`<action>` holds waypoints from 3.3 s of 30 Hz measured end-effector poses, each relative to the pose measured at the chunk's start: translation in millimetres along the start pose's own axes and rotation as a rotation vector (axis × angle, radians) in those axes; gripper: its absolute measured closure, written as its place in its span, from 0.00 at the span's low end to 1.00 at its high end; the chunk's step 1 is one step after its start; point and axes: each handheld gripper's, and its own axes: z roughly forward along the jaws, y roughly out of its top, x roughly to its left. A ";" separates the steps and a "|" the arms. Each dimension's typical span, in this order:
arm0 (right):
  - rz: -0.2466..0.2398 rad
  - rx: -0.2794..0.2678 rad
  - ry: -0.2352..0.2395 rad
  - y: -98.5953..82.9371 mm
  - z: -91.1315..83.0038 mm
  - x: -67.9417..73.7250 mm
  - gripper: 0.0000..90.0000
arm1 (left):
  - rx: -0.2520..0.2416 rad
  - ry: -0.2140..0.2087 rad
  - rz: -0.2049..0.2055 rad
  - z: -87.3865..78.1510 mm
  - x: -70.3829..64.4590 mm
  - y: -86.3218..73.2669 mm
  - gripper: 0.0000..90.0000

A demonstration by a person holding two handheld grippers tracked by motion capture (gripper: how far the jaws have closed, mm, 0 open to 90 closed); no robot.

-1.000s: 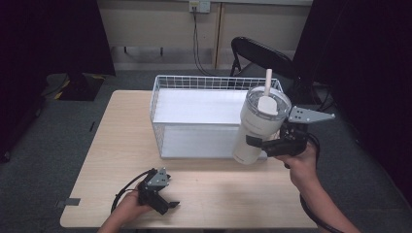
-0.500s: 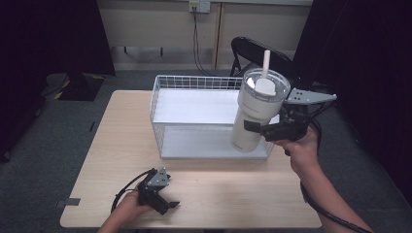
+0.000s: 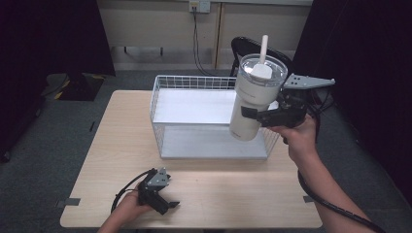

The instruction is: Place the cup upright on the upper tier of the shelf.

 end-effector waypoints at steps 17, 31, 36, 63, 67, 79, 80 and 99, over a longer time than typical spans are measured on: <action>-0.001 -0.039 -0.133 15.3 21.9 -14.1 0.12 | 0.003 -0.002 0.001 -0.3 0.1 0.1 0.00; 0.020 -0.041 -0.249 13.9 47.0 -30.0 0.11 | 0.003 -0.002 0.001 -0.4 0.1 0.1 0.00; 0.037 -0.037 -0.274 11.4 59.3 -37.0 0.11 | 0.004 -0.003 0.000 -0.4 0.2 0.2 0.00; 0.005 -0.025 -0.281 3.9 86.2 -38.0 0.11 | 0.003 -0.002 0.001 -0.4 0.0 0.1 0.00; 0.003 -0.028 -0.281 3.3 86.3 -38.4 0.11 | 0.003 -0.002 0.000 -0.3 0.0 0.1 0.00; -0.018 -0.043 -0.277 -0.9 86.0 -38.6 0.10 | 0.003 -0.002 0.000 -0.3 0.0 0.1 0.00; -0.021 -0.042 -0.280 -1.4 85.9 -38.2 0.10 | 0.003 -0.002 0.000 -0.3 0.0 0.1 0.00; -0.030 -0.026 -0.290 -12.4 78.7 -35.4 0.11 | 0.004 -0.002 0.001 -0.4 0.1 0.1 0.00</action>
